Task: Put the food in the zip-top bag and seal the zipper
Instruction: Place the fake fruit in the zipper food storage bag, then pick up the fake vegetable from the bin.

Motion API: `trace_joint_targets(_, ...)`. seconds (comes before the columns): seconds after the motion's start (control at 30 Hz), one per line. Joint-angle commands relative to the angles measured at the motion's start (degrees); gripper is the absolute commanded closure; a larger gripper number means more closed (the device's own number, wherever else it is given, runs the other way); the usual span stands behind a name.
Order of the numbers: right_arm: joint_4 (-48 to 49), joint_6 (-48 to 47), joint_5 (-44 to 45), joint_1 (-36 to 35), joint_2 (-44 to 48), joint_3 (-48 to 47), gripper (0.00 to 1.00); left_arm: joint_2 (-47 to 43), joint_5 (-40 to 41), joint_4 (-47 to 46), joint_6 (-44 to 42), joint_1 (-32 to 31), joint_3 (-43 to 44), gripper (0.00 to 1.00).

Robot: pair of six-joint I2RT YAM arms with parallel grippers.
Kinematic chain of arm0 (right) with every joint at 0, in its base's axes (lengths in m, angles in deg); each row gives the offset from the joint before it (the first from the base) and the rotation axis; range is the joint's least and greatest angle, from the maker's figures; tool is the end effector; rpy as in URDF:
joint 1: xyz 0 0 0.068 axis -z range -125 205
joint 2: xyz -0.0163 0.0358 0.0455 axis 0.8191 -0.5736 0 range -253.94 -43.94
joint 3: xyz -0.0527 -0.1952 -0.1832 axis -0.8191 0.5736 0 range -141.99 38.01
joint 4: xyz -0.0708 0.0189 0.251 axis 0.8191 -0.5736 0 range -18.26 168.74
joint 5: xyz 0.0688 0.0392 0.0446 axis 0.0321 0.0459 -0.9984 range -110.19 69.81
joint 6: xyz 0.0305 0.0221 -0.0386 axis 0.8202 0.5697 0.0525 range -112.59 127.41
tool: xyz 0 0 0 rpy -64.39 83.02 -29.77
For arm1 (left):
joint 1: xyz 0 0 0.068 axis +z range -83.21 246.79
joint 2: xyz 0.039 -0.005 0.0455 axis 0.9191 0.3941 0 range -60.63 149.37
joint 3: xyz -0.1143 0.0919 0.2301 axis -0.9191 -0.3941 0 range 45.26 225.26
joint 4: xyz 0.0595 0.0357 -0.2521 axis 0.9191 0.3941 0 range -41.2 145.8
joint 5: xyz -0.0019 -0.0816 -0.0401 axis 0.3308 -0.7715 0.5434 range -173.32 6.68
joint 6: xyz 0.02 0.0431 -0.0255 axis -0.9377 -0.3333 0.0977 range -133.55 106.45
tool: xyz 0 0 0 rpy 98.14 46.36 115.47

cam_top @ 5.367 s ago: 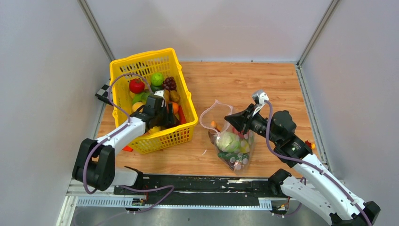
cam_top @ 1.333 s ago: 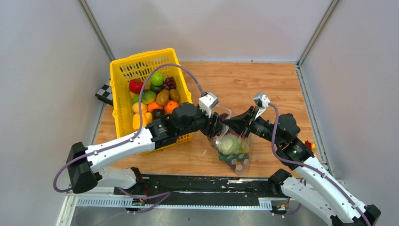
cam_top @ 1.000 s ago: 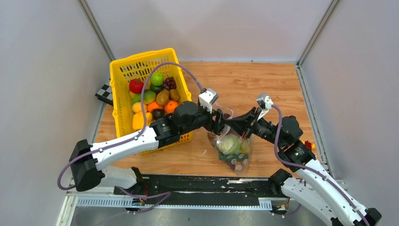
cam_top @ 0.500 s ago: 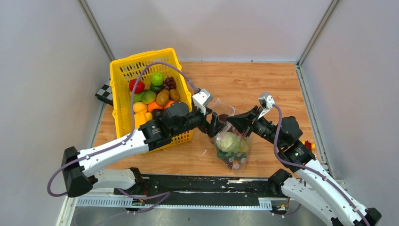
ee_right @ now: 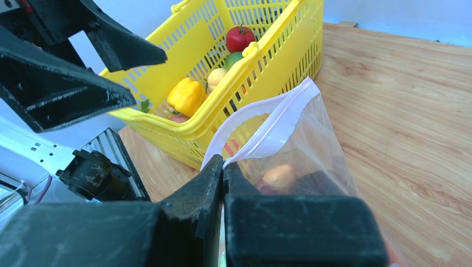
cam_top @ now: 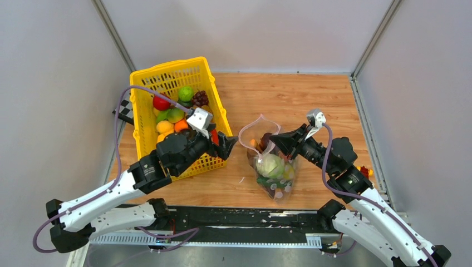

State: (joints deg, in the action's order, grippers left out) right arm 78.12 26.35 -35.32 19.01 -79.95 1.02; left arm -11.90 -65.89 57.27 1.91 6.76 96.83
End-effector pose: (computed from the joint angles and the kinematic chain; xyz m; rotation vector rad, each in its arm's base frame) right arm 0.1229 0.1008 0.3336 -0.4578 1.5822 0.9501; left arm 0.1065 -0.1637 0.3735 0.4267 1.6648 -0.7383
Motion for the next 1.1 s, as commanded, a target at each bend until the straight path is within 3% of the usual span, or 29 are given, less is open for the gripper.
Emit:
trace_joint_targets(0.0, 0.94, -1.68, 1.85, -0.17, 0.34, -1.29, 0.98, -2.7, 11.37, 2.84, -1.7, -0.19, 0.24, 0.0)
trace_joint_targets(0.27, 0.83, -1.69, 2.33, -0.14, 0.31, -1.32, 0.98, -5.05, 24.54, 9.62, -0.68, 0.61, 0.71, 0.0)
trace_joint_targets(0.57, 0.84, -1.46, 1.82, -0.14, -0.63, -1.81, 0.98, -6.33, 30.4, 21.73, 9.27, 10.97, 2.41, 0.0)
trace_joint_targets(0.8, 0.81, -1.71, 2.21, -0.16, 0.17, -1.59, 0.98, -2.02, 29.62, 28.83, 14.51, 19.97, 3.07, 0.0)
trace_joint_targets(0.93, 0.85, -1.77, 2.13, -0.18, 0.24, -1.68, 0.98, 3.06, 20.43, 28.77, 13.69, 29.2, 2.13, 0.0)
trace_joint_targets(1.07, -0.84, -1.97, 2.34, -0.16, 0.24, -1.61, 0.98, 8.67, 18.38, 28.65, 14.33, 35.69, 1.78, 0.0)
